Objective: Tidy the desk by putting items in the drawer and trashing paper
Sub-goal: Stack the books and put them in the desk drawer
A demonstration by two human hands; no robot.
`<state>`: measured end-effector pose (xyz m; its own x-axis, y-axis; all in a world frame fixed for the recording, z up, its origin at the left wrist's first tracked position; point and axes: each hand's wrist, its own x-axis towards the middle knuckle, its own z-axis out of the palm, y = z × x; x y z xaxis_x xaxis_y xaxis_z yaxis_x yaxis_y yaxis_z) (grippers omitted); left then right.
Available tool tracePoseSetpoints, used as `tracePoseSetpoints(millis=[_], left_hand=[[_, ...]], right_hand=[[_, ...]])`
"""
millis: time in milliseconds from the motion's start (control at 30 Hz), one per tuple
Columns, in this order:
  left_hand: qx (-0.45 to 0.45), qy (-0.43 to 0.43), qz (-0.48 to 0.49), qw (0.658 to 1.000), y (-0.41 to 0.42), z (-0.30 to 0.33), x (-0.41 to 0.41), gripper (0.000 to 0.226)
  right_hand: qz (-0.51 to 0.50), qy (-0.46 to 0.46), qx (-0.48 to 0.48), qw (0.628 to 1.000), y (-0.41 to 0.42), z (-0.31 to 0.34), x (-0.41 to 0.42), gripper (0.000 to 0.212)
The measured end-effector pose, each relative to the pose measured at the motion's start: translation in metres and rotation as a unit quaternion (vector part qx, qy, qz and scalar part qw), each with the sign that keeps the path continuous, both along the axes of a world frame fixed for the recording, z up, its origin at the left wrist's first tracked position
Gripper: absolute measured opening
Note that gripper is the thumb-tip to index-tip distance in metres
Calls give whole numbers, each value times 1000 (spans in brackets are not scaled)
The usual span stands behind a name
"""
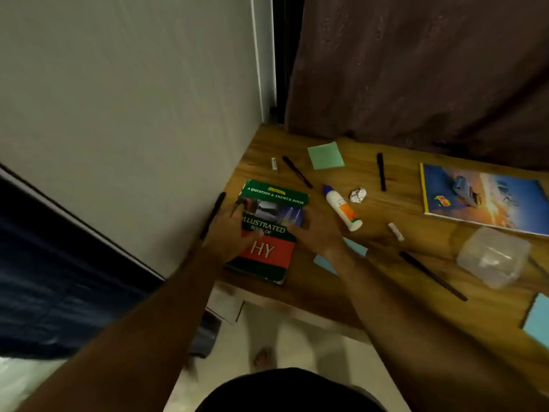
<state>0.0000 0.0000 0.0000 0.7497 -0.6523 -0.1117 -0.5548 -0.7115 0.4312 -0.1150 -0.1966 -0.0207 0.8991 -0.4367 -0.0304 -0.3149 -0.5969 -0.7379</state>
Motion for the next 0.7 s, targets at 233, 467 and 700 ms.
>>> tracePoseSetpoints(millis=[233,467,700], left_hand=[[-49,73,102,991,-1,-4,23,66],[-20,51,155,986,-13,-14,29,54],[-17,108,212,971,-25,-13,41,33]], right_hand=[[-143,102,132,976,25,13,7,31],[-203,122,249,939,33,14,14,34],[-247,113,318,908,34,18,18,18]])
